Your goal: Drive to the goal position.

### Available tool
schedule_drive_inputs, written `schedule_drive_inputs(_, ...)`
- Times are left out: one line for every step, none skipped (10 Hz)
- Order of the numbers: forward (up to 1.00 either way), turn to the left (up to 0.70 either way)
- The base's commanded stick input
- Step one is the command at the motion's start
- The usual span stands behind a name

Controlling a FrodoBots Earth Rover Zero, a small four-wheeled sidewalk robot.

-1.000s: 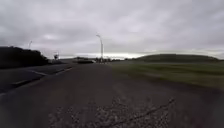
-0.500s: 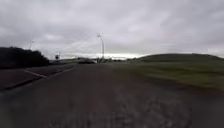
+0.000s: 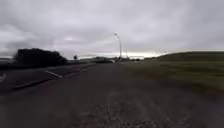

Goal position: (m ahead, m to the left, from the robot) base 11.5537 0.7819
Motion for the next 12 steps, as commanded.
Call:
schedule_drive_inputs(1.0, 0.0)
schedule_drive_inputs(1.0, 0.0)
schedule_drive_inputs(1.0, 0.0)
schedule_drive_inputs(1.0, 0.0)
schedule_drive_inputs(1.0, 0.0)
schedule_drive_inputs(1.0, 0.0)
schedule_drive_inputs(1.0, 0.0)
schedule_drive_inputs(1.0, 0.0)
schedule_drive_inputs(1.0, 0.0)
schedule_drive_inputs(1.0, 0.0)
schedule_drive_inputs(1.0, 0.0)
schedule_drive_inputs(1.0, 0.0)
